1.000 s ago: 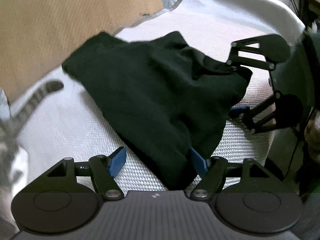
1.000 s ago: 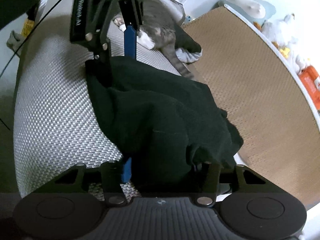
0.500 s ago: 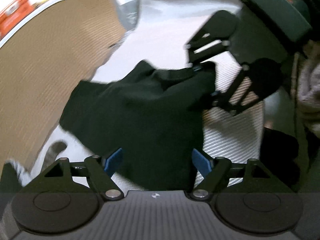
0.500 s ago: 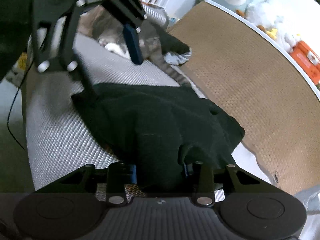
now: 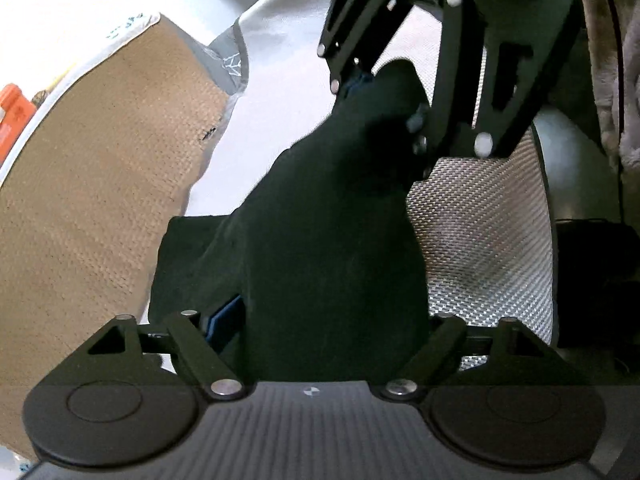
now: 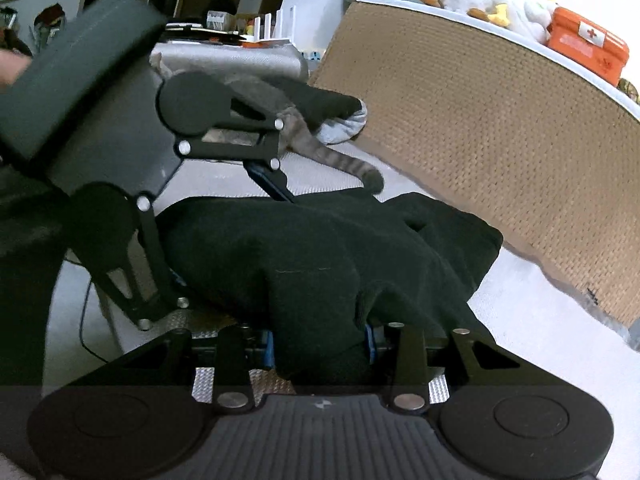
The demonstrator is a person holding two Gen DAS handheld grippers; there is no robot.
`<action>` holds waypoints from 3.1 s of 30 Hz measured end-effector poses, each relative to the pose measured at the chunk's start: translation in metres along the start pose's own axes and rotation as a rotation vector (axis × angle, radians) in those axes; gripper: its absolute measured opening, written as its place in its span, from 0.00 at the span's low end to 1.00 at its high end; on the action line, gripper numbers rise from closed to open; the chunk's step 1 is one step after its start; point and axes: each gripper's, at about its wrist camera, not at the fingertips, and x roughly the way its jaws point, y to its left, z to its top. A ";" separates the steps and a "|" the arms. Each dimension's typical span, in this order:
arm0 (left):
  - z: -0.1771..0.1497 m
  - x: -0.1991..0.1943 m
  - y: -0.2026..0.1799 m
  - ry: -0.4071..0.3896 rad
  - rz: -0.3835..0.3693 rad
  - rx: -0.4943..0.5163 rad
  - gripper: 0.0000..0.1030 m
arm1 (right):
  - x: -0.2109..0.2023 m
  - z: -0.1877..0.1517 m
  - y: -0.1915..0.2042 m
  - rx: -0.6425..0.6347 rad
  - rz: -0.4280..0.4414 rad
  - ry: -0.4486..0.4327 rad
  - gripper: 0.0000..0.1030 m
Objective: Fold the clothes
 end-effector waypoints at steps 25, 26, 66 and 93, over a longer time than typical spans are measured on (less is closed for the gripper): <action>0.005 -0.003 -0.003 0.011 -0.046 0.106 0.31 | 0.006 -0.050 0.061 -0.258 -0.245 -0.050 0.67; 0.005 -0.003 -0.003 0.013 -0.049 0.103 0.31 | 0.008 -0.053 0.065 -0.291 -0.270 -0.057 0.70; 0.053 -0.085 0.026 0.112 -0.499 0.012 0.31 | -0.060 0.000 0.012 -0.383 0.235 0.128 0.39; 0.077 -0.060 0.131 0.139 -0.395 -0.041 0.34 | -0.027 0.077 -0.081 -0.338 0.320 0.198 0.39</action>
